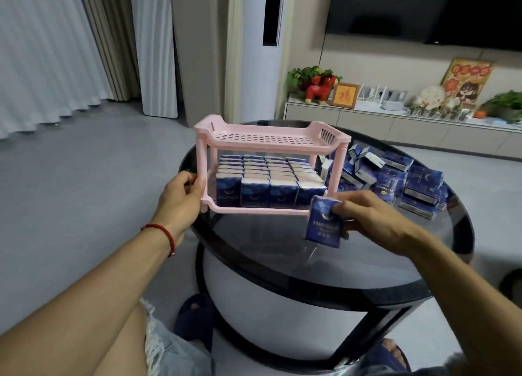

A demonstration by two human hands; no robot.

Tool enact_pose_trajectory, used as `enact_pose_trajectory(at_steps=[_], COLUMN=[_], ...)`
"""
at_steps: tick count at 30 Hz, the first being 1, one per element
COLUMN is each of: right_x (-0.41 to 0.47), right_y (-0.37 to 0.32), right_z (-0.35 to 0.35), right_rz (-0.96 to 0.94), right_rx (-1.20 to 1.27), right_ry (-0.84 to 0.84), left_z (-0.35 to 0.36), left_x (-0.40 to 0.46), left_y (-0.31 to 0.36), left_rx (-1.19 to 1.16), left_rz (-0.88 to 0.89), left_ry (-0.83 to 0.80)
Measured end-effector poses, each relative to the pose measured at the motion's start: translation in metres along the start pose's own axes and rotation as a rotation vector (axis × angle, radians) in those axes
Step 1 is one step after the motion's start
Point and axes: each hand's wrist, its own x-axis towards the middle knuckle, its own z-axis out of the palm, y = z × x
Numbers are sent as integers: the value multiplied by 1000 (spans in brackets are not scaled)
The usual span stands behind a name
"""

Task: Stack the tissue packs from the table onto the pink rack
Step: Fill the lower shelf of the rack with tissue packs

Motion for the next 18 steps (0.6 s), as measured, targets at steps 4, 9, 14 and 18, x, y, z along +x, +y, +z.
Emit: enact_pose_trajectory(at_steps=[4, 9, 14, 18], right_x=[25, 64, 92, 105], right_y=[-32, -43, -35, -27], right_z=[70, 112, 133, 137], right_rz=[-270, -533, -631, -685], right_rx=[-133, -371, -729, -975], right_ry=[-61, 202, 346, 366], left_z=[-1, -1, -2, 1], left_x=[1, 2, 2, 2], left_y=[-5, -7, -8, -7], left_rx=[12, 59, 63, 66], left_rz=[0, 9, 6, 3], left_ry=[2, 13, 20, 25])
